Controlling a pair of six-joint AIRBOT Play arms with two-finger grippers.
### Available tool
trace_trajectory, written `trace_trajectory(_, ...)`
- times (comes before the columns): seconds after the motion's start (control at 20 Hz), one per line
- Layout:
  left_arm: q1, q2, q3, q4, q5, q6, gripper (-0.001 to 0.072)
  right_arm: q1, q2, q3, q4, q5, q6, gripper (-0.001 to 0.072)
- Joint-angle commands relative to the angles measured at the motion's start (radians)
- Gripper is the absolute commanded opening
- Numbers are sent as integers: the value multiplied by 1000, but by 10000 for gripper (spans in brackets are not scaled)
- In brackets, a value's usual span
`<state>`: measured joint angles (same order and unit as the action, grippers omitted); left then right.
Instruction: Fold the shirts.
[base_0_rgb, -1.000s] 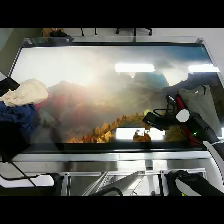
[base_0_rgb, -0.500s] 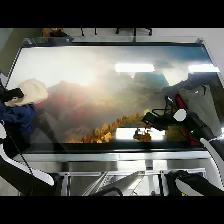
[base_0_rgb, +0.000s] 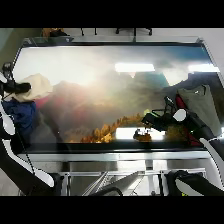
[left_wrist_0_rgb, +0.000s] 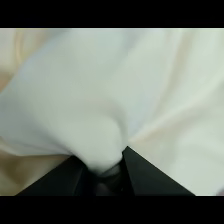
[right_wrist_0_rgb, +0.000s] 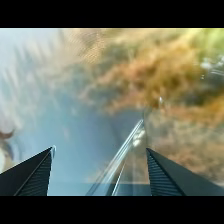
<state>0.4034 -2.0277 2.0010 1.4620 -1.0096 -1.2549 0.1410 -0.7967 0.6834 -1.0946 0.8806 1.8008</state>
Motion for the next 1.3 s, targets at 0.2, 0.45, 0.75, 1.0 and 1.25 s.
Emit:
trace_trajectory(0.2, -318, 368, -37, -19, -108, -55, 20, -1, 0, 26, 71, 50, -190, 641)
trace_trajectory(0.45, -562, 480, -304, -316, -322, -58, 20, -15, 1, 107, 71, 186, -304, 642)
trace_trajectory(0.75, -776, 490, -557, -331, -206, -128, 42, -21, 1, 117, 91, 236, -313, 642)
trace_trajectory(1.0, -724, 505, -569, -329, -299, -168, 610, -98, 0, 129, 297, 236, -441, 641)
trace_trajectory(1.25, -491, 568, -723, -331, -290, -167, 610, -130, -79, 137, 352, 204, -542, 640)
